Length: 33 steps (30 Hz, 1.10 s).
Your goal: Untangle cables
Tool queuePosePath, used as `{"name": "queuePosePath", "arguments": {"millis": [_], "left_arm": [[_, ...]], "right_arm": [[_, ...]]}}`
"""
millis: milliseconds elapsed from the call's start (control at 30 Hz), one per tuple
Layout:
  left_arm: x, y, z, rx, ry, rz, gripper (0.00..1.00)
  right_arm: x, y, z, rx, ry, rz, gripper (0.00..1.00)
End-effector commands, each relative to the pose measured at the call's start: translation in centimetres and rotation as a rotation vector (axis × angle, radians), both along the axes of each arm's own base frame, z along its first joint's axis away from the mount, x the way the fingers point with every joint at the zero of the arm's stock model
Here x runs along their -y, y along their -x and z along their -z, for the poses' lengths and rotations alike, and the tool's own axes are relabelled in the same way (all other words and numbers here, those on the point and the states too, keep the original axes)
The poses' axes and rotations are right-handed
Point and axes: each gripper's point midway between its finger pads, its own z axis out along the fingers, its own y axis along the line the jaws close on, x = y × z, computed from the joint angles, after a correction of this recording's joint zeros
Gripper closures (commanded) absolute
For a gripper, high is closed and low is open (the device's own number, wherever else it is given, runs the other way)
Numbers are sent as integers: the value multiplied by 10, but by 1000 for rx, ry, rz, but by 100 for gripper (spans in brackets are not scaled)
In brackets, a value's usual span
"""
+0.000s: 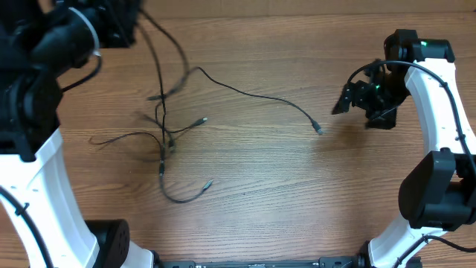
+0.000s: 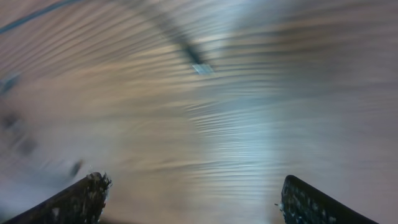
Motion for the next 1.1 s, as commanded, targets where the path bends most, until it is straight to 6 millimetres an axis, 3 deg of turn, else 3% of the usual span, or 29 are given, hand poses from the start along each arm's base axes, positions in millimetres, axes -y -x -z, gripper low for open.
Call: {"name": "queuePosePath", "arguments": {"millis": [0, 233, 367, 467, 533, 667, 800, 900, 1067], "left_arm": [[41, 12, 4, 42, -6, 278, 96], [61, 6, 16, 28, -25, 335, 96], [57, 4, 13, 47, -49, 295, 96], [50, 7, 7, 67, -68, 253, 96], [58, 18, -2, 93, -39, 315, 96], [83, 48, -24, 160, 65, 554, 96], [87, 56, -29, 174, 89, 605, 96], [88, 56, -29, 166, 96, 607, 96], [97, 70, -38, 191, 126, 691, 96]], "right_arm": [[-66, -1, -34, 159, -366, -241, 12], [-123, 6, -52, 241, -517, -409, 9], [-145, 5, -52, 257, -519, -450, 9], [-151, 3, -52, 264, -520, -445, 9], [-153, 0, -55, 275, -535, -438, 9], [-174, -5, -88, 381, -751, -469, 5], [-187, -10, -120, 477, -941, -493, 5], [-191, -15, -134, 516, -1010, -500, 5], [-198, -24, -140, 511, -1019, -479, 5]]}}
